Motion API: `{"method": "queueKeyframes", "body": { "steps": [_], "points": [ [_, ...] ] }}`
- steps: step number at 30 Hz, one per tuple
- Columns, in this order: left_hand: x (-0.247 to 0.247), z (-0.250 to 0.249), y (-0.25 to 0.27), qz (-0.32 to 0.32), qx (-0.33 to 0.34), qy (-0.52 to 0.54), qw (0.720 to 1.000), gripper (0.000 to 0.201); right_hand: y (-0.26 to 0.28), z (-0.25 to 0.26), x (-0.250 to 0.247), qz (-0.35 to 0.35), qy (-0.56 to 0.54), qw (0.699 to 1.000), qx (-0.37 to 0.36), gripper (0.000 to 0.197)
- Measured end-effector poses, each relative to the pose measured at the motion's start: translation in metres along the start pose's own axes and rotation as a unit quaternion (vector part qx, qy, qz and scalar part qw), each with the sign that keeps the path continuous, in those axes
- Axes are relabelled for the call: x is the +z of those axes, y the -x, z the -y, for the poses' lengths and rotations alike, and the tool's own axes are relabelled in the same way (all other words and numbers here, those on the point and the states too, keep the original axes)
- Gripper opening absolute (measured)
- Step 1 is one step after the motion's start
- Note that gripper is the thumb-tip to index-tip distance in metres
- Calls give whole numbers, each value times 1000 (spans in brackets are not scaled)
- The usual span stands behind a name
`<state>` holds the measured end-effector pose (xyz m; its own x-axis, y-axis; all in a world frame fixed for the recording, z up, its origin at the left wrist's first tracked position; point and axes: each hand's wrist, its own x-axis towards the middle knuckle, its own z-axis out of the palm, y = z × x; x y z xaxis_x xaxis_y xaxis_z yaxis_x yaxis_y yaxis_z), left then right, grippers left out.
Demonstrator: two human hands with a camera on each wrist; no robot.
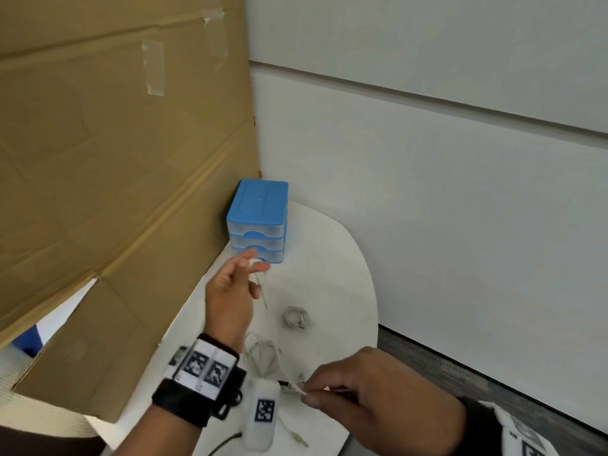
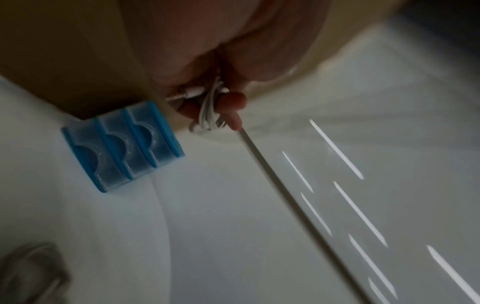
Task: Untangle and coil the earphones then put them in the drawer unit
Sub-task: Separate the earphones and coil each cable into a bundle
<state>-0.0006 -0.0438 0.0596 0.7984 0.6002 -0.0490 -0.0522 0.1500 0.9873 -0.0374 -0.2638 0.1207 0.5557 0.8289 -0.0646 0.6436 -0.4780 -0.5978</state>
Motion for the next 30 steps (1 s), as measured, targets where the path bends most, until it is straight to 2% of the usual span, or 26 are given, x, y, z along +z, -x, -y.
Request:
{"method": "queueKeyframes", "body": {
  "steps": [2, 4, 7, 10, 13, 15, 18, 21, 23, 25, 27, 29, 30],
  "points": [
    [10, 11, 18, 60, 41, -61, 995, 26, -10, 16, -14, 3, -53, 998, -37, 22],
    [13, 20, 36, 150, 57, -111, 981, 27, -17, 28, -28, -14, -97, 994, -52, 18],
    [12, 20, 66, 222, 67, -176, 957, 32, -25, 29, -55, -95, -161, 982, -40, 18],
    [10, 7, 85, 263, 46, -130, 955, 46, -39, 8, -82, -206, -186, 961, 13, 17],
    [4, -16, 87, 254, -5, -7, 967, 36, -50, -35, -85, -253, -173, 947, 96, 17],
    [-3, -31, 80, 237, -65, 86, 966, 45, -50, -63, -71, -218, -166, 953, 130, 15],
    [-13, -46, 66, 196, -125, 231, 945, 49, -41, -77, -35, -133, -189, 962, 144, 15],
    [-25, -43, 50, 167, -110, 280, 939, 49, -24, -56, 10, -27, -133, 984, 115, 21],
    [-26, -35, 46, 162, -64, 213, 961, 50, -14, -30, 29, 28, -53, 996, 64, 22],
    [-21, -21, 49, 172, 13, 43, 984, 50, -9, -1, 30, 39, -6, 999, 18, 22],
    [-15, -6, 60, 214, 58, -60, 973, 45, -12, 23, 16, 6, 0, 1000, -5, 20],
    [-12, 1, 76, 279, 57, -69, 956, 47, -21, 31, -3, -47, -52, 997, -42, 19],
    [-12, -1, 82, 287, 56, -65, 954, 47, -28, 26, -10, -72, -86, 993, -45, 19]
  ]
}}
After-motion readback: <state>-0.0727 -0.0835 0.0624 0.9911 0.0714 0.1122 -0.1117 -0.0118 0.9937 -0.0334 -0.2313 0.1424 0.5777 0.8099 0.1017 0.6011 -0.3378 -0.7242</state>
